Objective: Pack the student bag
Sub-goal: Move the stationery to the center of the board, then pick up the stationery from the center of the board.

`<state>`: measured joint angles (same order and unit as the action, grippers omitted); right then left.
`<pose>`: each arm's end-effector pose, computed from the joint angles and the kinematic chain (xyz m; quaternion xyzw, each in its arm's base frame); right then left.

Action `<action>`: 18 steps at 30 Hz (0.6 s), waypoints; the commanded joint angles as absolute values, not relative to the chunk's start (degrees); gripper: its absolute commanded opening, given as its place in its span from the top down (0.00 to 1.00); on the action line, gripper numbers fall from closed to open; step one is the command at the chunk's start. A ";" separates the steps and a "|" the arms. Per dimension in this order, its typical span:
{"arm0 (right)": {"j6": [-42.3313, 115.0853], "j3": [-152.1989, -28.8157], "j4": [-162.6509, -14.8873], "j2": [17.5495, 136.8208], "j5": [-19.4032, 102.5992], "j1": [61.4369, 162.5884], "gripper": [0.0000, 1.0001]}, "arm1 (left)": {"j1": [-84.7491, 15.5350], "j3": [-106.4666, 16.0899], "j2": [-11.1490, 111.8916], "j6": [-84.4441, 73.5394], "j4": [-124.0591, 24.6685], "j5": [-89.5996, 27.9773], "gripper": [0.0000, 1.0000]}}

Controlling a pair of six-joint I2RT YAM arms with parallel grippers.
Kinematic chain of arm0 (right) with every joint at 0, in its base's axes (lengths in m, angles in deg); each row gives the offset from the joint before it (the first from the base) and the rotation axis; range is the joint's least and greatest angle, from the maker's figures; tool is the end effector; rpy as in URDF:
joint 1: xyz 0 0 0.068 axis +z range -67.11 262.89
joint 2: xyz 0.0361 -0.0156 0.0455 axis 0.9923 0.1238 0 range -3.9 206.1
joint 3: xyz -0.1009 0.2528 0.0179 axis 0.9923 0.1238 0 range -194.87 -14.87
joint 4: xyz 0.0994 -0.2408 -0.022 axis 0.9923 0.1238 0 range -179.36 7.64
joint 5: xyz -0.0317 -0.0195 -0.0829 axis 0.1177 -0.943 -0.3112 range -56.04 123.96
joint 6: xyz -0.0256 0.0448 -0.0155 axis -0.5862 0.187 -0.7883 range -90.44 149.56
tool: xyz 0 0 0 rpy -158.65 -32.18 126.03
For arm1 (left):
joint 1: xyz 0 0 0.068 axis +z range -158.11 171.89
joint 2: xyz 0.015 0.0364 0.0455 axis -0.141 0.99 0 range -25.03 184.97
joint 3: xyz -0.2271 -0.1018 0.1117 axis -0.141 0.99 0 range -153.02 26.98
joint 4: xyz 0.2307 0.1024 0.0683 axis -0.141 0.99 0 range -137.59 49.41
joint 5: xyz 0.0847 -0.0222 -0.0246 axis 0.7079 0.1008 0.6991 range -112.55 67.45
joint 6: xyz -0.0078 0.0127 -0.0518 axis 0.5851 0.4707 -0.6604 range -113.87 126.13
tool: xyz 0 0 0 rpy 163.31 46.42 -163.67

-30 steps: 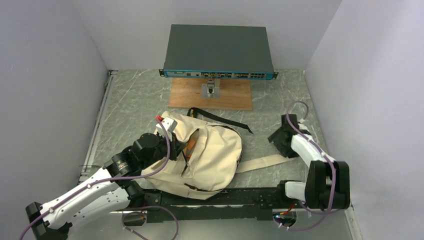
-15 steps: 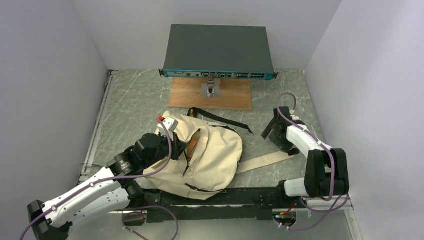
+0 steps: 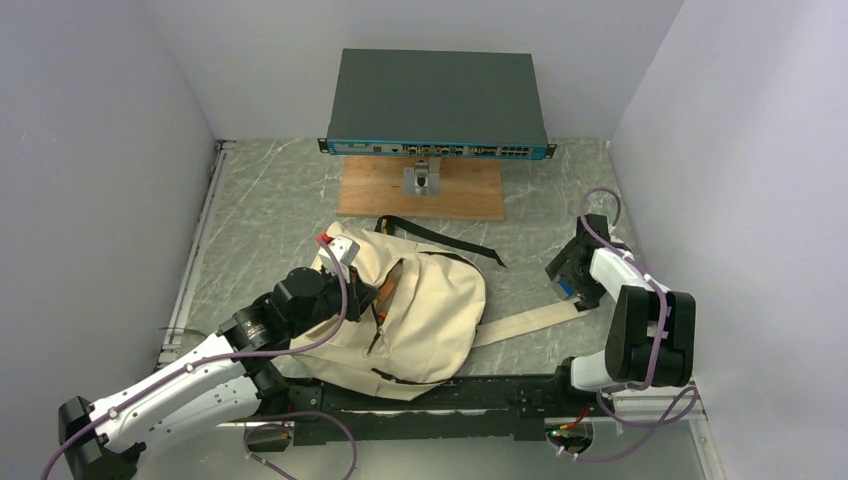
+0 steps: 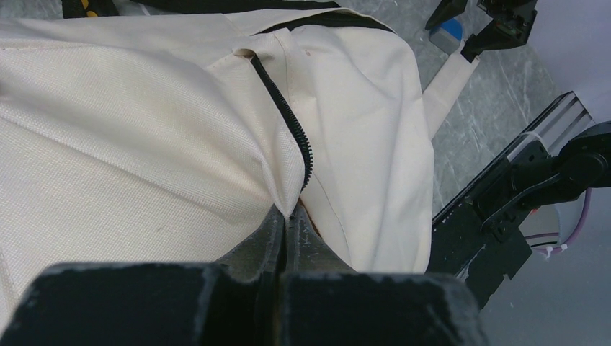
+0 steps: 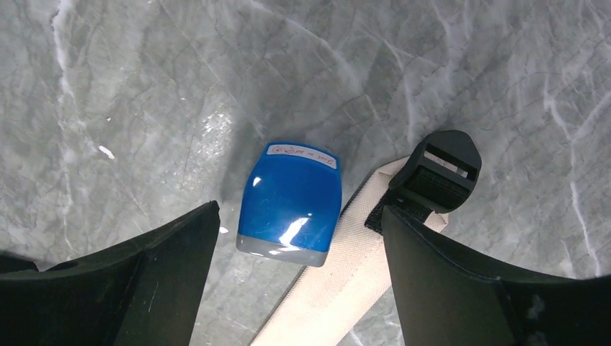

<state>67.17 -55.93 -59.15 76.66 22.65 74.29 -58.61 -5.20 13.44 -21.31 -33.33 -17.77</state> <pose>0.2378 -0.0430 0.1622 0.4003 0.8942 -0.0500 0.1940 0.1079 -0.1261 0.2721 0.1409 0.8094 -0.3313 0.4640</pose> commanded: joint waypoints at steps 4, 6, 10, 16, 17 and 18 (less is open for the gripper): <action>67.21 -59.15 -59.82 79.78 19.11 76.64 0.25 | -59.57 -5.58 13.02 -23.77 -42.94 -22.87 1.00; 67.05 -59.89 -59.82 80.92 19.31 76.68 0.38 | -59.54 -5.81 13.23 -23.75 -42.78 -22.94 1.00; 66.01 -61.37 -59.16 80.07 17.88 77.22 0.56 | -59.59 -5.57 12.98 -24.17 -42.59 -22.73 1.00; 62.46 -64.31 -56.91 73.96 15.60 82.26 0.76 | -59.54 -5.13 12.85 -24.78 -41.84 -20.34 1.00; 61.80 -64.65 -56.48 72.44 15.40 84.64 0.77 | -59.53 -5.37 13.00 -24.85 -41.28 -19.45 1.00; 60.90 -65.01 -56.09 70.82 16.00 86.47 0.77 | -59.52 -5.72 13.09 -24.89 -40.57 -18.43 1.00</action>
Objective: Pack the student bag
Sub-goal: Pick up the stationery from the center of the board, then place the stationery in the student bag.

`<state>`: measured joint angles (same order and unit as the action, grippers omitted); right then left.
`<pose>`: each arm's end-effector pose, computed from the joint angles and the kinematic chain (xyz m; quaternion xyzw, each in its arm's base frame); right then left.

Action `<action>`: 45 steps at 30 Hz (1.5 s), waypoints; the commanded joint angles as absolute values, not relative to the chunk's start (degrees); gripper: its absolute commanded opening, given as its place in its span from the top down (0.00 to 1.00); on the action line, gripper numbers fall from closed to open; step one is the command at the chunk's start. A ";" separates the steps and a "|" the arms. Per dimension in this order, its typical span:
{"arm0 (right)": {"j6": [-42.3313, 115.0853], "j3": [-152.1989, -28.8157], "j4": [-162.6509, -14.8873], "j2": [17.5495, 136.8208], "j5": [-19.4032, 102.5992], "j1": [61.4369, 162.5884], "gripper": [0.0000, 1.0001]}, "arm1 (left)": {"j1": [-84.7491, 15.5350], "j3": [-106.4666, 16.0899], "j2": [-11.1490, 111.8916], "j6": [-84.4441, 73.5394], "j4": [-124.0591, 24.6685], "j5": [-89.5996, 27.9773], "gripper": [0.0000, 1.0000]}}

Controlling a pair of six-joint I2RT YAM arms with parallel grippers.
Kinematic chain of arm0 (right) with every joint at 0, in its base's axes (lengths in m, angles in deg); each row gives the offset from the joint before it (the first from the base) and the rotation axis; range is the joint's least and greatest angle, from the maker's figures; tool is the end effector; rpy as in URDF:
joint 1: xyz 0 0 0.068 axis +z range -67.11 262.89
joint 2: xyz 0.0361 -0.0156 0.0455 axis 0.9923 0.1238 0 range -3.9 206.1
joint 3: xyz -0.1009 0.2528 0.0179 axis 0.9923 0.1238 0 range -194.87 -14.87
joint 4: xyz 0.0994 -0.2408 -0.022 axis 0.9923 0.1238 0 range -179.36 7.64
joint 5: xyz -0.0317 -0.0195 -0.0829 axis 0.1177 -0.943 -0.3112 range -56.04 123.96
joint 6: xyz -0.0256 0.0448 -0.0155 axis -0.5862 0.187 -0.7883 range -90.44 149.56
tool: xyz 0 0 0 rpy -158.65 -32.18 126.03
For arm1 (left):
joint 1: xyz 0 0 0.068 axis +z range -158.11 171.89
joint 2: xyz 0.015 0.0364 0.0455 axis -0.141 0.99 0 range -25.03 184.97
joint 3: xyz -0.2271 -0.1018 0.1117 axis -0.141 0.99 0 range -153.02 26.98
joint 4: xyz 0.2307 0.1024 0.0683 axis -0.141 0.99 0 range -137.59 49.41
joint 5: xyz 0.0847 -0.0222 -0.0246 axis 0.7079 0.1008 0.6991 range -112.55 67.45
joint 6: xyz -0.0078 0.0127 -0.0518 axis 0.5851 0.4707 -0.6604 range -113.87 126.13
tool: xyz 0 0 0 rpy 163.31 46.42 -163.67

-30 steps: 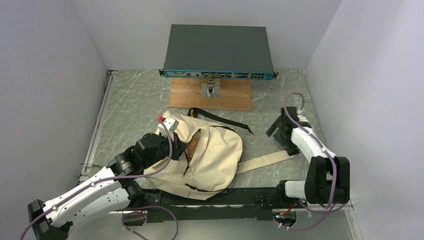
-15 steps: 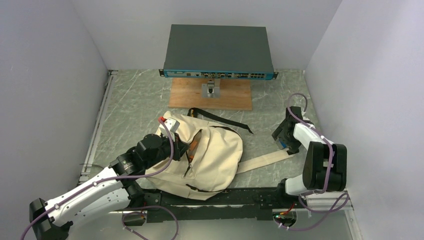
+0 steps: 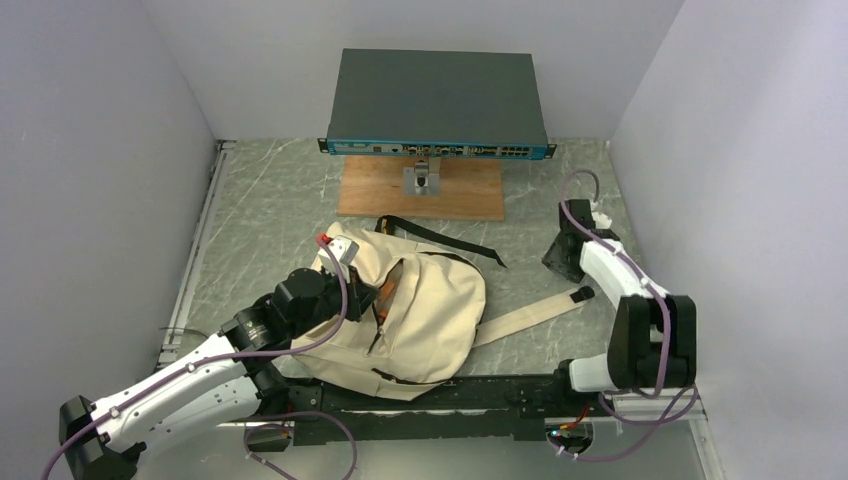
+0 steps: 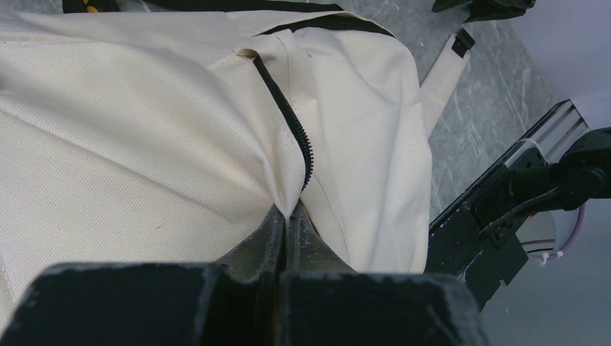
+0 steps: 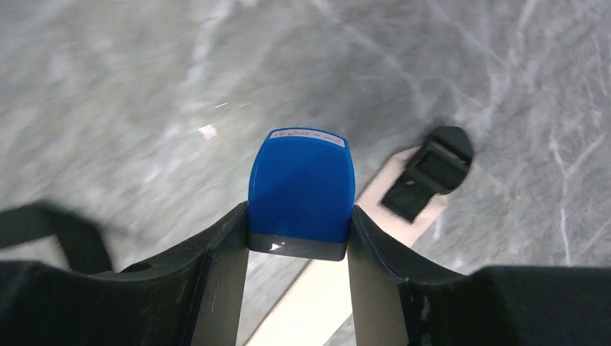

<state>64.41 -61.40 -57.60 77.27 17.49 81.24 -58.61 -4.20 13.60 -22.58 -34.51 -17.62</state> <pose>0.2580 -0.0175 0.1854 0.3311 0.9109 -0.0765 0.2340 0.1087 -0.1269 0.2677 0.1311 0.8109 -0.3356 0.4611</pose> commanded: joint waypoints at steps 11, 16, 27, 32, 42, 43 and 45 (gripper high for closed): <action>67.70 -60.32 -82.20 51.06 58.32 124.47 0.77 | -59.53 -8.09 12.25 -25.33 -38.42 -14.31 1.00; 71.67 -59.22 -89.13 57.09 57.34 132.42 0.73 | -59.52 -7.34 11.53 -25.73 -39.36 -15.47 1.00; 65.71 -64.17 -91.32 70.10 55.04 135.46 0.64 | -59.61 -5.70 7.84 -26.27 -41.04 -16.04 1.00; 62.46 -74.35 -82.21 78.83 52.04 136.82 0.40 | -59.82 -5.62 7.50 -27.18 -41.15 -16.74 1.00; 66.32 -67.52 -92.50 74.35 53.82 136.21 0.42 | -59.98 -5.74 7.41 -27.06 -40.18 -17.17 1.00; 66.90 -67.50 -93.87 75.32 54.19 136.23 0.53 | -59.97 -6.04 7.66 -27.01 -40.05 -17.33 1.00; 68.26 -68.49 -95.47 77.68 55.22 136.44 0.68 | -60.02 -6.40 8.04 -27.01 -39.86 -17.59 1.00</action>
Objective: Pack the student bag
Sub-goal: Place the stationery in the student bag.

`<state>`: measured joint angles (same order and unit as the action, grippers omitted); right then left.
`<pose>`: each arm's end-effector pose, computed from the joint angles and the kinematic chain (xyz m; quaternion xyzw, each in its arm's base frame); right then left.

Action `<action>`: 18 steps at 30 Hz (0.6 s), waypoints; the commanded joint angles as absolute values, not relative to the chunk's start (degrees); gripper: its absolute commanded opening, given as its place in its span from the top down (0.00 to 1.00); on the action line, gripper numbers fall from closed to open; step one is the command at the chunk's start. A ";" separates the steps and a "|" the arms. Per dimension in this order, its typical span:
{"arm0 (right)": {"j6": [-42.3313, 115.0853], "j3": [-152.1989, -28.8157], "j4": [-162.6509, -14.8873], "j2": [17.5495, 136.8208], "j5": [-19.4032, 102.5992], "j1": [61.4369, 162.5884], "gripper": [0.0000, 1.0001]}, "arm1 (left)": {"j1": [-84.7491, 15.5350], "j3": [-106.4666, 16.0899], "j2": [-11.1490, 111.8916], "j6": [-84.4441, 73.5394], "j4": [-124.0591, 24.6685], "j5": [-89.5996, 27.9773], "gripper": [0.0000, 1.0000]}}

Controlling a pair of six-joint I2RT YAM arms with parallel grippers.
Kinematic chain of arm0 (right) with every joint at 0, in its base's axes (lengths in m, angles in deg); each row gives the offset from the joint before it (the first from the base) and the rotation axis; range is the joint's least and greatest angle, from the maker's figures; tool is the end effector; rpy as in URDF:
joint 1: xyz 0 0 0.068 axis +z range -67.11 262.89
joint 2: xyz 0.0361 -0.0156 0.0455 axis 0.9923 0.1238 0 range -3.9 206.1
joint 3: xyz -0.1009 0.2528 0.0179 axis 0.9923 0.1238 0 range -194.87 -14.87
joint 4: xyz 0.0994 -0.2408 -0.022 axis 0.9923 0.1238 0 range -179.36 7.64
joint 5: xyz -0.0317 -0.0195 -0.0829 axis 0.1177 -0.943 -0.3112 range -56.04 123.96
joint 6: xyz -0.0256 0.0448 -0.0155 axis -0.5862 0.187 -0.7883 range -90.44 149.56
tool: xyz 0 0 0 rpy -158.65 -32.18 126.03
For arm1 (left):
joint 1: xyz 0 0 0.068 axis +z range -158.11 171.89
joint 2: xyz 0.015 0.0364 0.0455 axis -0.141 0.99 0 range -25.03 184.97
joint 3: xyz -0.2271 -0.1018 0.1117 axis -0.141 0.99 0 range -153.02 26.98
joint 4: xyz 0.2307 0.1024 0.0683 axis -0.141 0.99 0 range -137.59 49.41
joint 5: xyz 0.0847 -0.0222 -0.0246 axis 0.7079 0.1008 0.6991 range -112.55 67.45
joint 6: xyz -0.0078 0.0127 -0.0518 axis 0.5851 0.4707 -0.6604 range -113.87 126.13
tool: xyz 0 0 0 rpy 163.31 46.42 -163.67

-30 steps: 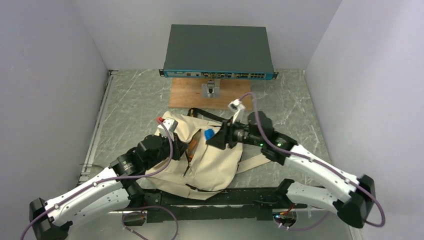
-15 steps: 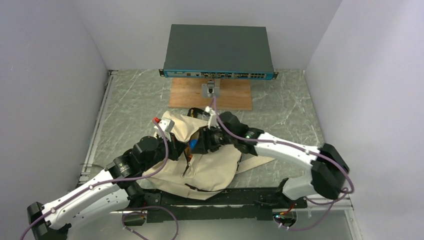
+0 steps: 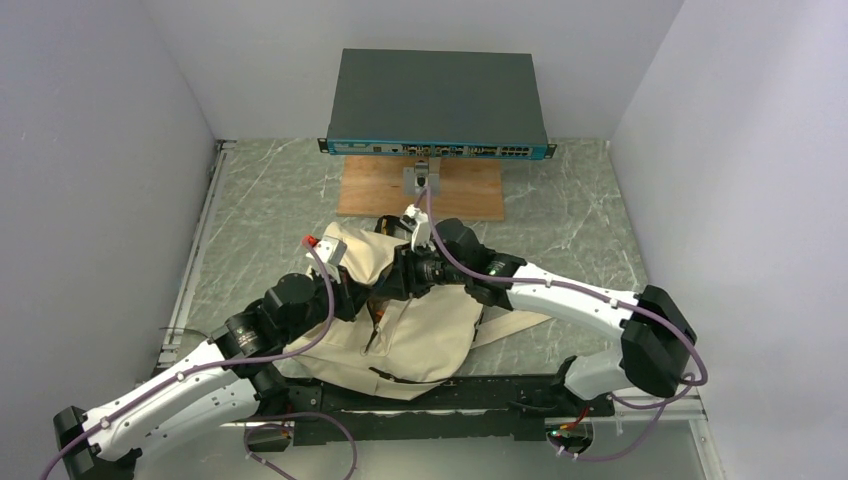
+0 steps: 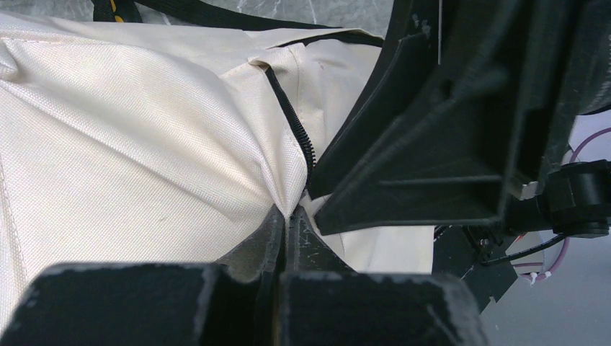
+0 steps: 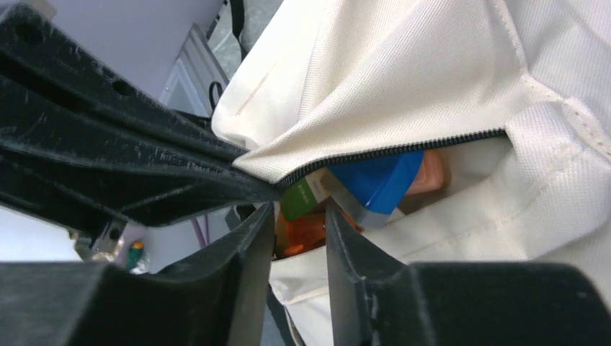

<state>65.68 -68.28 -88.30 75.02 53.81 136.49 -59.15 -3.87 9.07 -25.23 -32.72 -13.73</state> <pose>0.1755 0.2585 0.2731 -0.2170 0.8144 0.4692 0.2636 0.1007 -0.1157 0.2736 0.0935 0.8031 -0.3386 0.4813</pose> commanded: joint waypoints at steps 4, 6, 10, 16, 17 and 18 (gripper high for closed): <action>70.71 -69.65 -99.40 81.21 55.59 137.38 0.74 | -60.04 -6.67 8.23 -27.09 -39.45 -17.67 1.00; 69.48 -70.87 -96.34 80.34 53.82 137.72 0.74 | -60.00 -6.92 8.04 -27.05 -38.98 -17.40 1.00; 66.47 -67.74 -89.09 73.01 49.33 136.97 0.61 | -60.01 -7.12 7.82 -26.82 -38.54 -17.15 1.00; 65.39 -60.76 -86.63 68.79 49.29 133.19 0.57 | -59.98 -7.27 9.22 -26.81 -38.54 -18.51 1.00; 65.08 -60.76 -87.52 69.54 49.45 133.16 0.59 | -59.98 -7.29 9.46 -26.83 -38.54 -18.67 1.00; 65.09 -61.48 -88.34 71.36 49.73 133.16 0.62 | -59.96 -7.42 9.75 -26.85 -38.54 -18.87 1.00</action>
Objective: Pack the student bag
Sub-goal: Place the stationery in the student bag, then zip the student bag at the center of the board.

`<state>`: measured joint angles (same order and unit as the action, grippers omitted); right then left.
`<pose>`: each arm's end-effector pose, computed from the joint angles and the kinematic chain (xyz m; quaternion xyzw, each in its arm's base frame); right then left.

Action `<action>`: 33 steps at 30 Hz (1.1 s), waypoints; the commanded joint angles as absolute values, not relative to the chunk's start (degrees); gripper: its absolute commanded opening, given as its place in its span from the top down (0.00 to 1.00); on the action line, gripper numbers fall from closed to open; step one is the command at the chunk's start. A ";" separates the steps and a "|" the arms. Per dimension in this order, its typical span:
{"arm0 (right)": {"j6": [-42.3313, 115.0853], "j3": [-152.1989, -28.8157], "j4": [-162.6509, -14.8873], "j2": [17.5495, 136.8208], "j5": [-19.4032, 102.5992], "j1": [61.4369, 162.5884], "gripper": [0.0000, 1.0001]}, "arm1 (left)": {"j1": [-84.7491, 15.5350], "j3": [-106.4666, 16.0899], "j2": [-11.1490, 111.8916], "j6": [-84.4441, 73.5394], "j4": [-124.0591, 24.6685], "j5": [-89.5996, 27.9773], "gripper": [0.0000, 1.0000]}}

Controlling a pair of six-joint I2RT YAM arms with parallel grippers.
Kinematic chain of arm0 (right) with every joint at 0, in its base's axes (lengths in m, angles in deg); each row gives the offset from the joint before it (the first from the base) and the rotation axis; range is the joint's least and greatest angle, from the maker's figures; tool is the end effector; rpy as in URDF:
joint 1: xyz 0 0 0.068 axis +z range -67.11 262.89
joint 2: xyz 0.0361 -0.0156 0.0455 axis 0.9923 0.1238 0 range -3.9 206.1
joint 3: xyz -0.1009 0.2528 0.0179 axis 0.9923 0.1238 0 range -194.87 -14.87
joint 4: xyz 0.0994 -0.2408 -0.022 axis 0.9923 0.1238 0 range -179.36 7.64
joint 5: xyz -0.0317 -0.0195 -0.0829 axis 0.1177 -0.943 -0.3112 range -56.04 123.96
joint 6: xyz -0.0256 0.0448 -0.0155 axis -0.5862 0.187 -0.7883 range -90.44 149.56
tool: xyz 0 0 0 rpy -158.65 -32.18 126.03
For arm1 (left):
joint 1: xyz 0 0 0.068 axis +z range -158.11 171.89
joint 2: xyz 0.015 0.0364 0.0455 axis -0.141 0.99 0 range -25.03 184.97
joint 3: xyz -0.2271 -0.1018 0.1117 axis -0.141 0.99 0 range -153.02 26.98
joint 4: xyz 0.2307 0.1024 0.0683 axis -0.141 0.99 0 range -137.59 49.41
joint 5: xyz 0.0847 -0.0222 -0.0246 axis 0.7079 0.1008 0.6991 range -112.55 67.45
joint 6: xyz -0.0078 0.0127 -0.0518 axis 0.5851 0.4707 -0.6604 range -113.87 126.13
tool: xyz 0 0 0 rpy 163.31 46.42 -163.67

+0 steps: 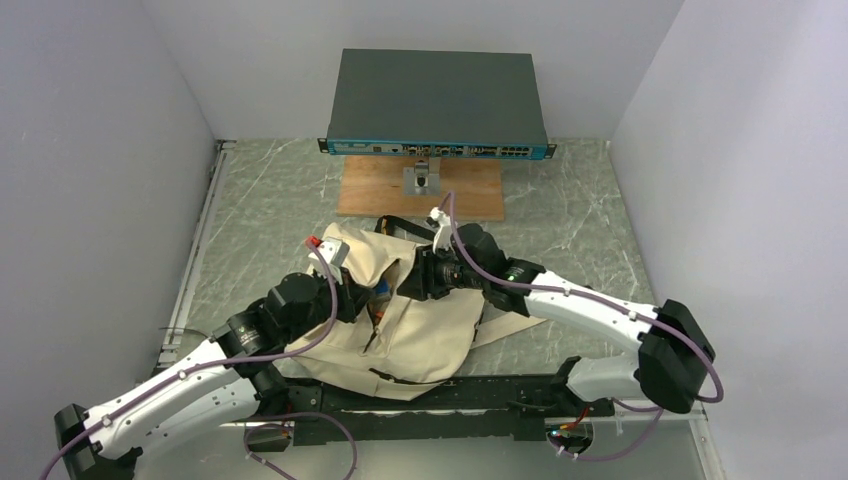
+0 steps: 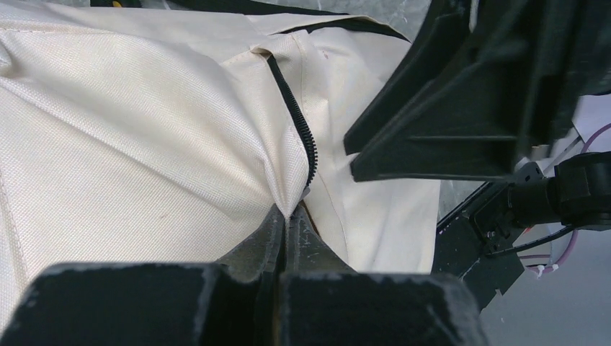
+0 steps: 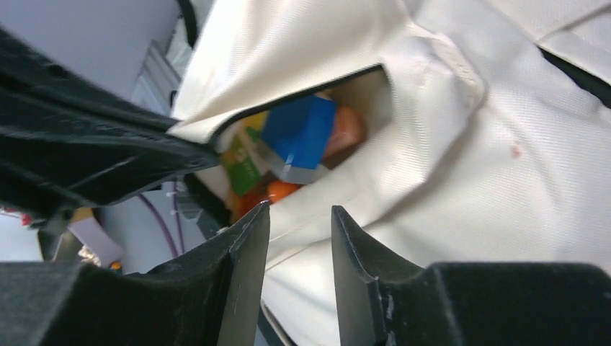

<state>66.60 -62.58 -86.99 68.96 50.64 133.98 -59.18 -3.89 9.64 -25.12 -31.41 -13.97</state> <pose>0.1711 0.2284 0.2660 -0.1782 0.8304 0.4460 0.2824 0.1010 -0.1164 0.2700 0.0983 0.8120 -0.3304 0.4710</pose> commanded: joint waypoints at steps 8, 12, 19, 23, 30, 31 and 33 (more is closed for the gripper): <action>67.41 -73.83 -94.48 83.98 56.97 137.59 0.72 | -60.06 -9.32 11.74 -27.34 -37.04 -20.78 1.00; 67.13 -70.03 -92.16 79.39 53.86 136.80 0.71 | -60.11 -10.37 12.66 -26.94 -35.87 -21.59 1.00; 43.43 -63.19 -76.26 62.07 35.19 141.96 0.34 | -59.99 -11.76 11.98 -27.73 -30.16 -21.11 0.60; 22.69 -58.09 -82.60 55.81 31.50 151.80 0.32 | -59.97 -16.07 10.94 -28.36 -21.24 -17.50 0.45; -1.64 -64.33 -84.22 63.13 52.53 156.87 0.31 | -60.04 -19.56 0.95 -31.73 -4.14 -7.00 0.14; -2.68 -67.11 -82.35 65.97 52.90 157.52 0.32 | -60.03 -19.53 -0.93 -32.26 -2.57 -6.19 0.13; -4.42 -70.58 -80.95 70.10 53.22 158.05 0.33 | -60.05 -19.03 -4.57 -33.26 -0.48 -5.12 0.12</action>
<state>7.69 -61.96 -81.64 63.70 47.28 156.90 -59.83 -17.42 0.90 -30.30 -9.75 -10.67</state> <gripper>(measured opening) 0.682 0.869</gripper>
